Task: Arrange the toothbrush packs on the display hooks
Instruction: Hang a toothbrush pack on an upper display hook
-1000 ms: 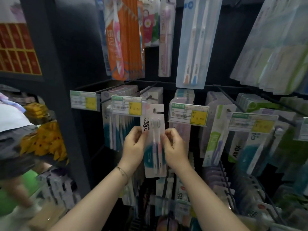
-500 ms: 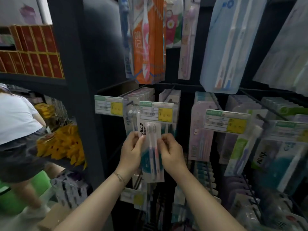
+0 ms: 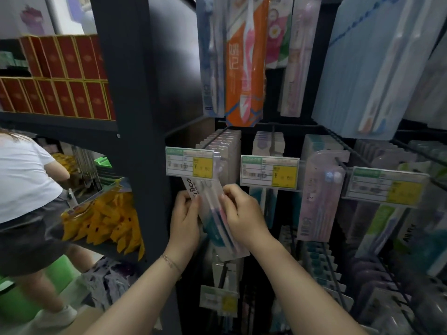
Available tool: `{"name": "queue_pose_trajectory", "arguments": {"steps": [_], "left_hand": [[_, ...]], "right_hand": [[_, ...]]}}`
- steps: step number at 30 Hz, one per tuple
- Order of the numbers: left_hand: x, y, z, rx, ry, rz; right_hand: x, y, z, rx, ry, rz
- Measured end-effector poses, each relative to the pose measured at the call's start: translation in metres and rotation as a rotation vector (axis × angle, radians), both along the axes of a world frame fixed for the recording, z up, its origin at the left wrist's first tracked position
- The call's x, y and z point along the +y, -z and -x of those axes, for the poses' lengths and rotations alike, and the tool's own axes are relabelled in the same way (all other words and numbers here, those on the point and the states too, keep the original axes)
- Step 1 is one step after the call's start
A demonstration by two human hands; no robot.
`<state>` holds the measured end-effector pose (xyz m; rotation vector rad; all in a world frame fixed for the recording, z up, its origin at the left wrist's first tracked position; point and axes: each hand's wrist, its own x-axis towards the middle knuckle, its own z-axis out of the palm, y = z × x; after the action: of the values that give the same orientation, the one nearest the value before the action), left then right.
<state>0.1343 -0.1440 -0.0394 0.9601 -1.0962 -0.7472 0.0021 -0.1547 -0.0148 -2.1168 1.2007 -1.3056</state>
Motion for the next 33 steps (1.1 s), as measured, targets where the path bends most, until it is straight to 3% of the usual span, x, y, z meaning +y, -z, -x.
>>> {"name": "queue_pose_trajectory", "arguments": {"steps": [5, 16, 20, 24, 33], "left_hand": [[-0.005, -0.013, -0.001, 0.035, 0.031, 0.028], [-0.003, -0.015, 0.005, -0.088, 0.032, 0.115], [-0.005, -0.012, 0.004, -0.096, 0.014, 0.079], [-0.003, -0.010, 0.006, -0.083, -0.004, -0.020], [0.002, -0.008, 0.006, -0.028, -0.004, -0.201]], "right_hand": [[-0.001, -0.012, -0.002, -0.059, 0.001, 0.014], [-0.002, 0.001, 0.005, -0.258, -0.020, -0.061], [-0.022, 0.002, 0.010, -0.288, 0.059, -0.111], [-0.030, 0.002, 0.006, -0.211, -0.047, -0.133], [-0.036, 0.008, 0.000, -0.275, -0.051, -0.129]]}}
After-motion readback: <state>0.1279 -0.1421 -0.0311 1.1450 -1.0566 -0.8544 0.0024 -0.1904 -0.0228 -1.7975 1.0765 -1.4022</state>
